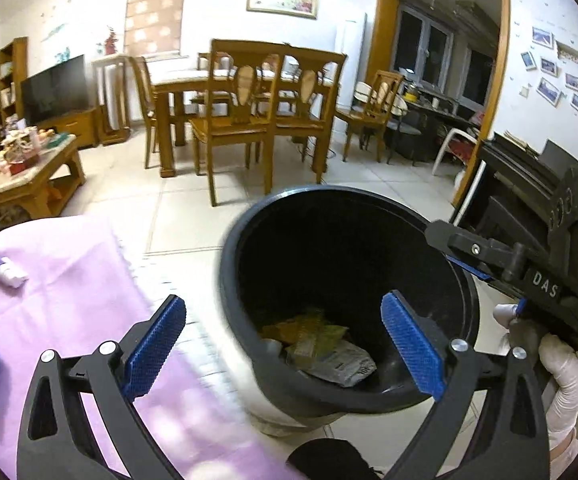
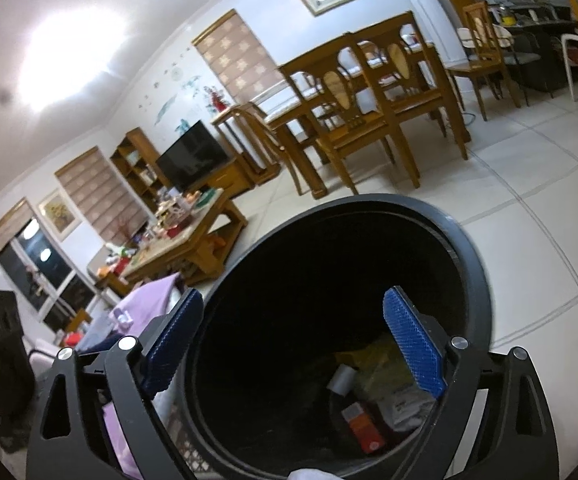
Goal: Collect trash
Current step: 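Carry the roll and tray over the black bin and open both tools, then grasp the green-blue milk carton with the left tool while the right grasps the purple tube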
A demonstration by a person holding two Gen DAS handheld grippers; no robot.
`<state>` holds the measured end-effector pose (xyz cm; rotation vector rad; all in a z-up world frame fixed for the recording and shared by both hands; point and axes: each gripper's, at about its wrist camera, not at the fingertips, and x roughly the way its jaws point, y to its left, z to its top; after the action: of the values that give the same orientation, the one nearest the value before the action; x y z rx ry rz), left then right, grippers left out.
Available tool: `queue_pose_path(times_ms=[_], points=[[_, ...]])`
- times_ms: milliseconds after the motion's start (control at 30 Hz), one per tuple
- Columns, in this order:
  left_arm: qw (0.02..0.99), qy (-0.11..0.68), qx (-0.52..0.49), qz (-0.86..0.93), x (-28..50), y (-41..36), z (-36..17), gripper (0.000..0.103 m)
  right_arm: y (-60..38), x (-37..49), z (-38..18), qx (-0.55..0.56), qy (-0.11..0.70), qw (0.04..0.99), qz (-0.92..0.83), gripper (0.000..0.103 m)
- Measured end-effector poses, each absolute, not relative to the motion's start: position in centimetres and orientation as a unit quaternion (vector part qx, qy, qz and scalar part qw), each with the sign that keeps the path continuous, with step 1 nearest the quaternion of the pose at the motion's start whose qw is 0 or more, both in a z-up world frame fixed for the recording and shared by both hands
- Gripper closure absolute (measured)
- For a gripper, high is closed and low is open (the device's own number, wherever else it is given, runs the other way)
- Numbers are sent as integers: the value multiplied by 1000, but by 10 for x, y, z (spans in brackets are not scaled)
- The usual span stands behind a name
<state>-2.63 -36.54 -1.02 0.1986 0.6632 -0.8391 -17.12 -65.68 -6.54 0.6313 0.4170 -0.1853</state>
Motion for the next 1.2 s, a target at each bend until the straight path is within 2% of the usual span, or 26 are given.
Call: queue_pose_path(times_ms=[400, 667, 1100, 1133, 1200], points=[[899, 300, 45, -316, 19, -251, 4, 6, -576, -125, -49, 237, 243, 940, -24, 13], [931, 301, 23, -206, 84, -157, 6, 6, -515, -84, -43, 202, 270, 941, 21, 13], [910, 374, 39, -174, 164, -124, -19, 6, -437, -17, -28, 123, 306, 938, 110, 13], [909, 377, 35, -174, 166, -123, -20, 7, -430, -10, -24, 109, 311, 937, 119, 13], [905, 384, 31, -178, 168, -124, -24, 17, -413, 7, -16, 68, 324, 934, 135, 13]])
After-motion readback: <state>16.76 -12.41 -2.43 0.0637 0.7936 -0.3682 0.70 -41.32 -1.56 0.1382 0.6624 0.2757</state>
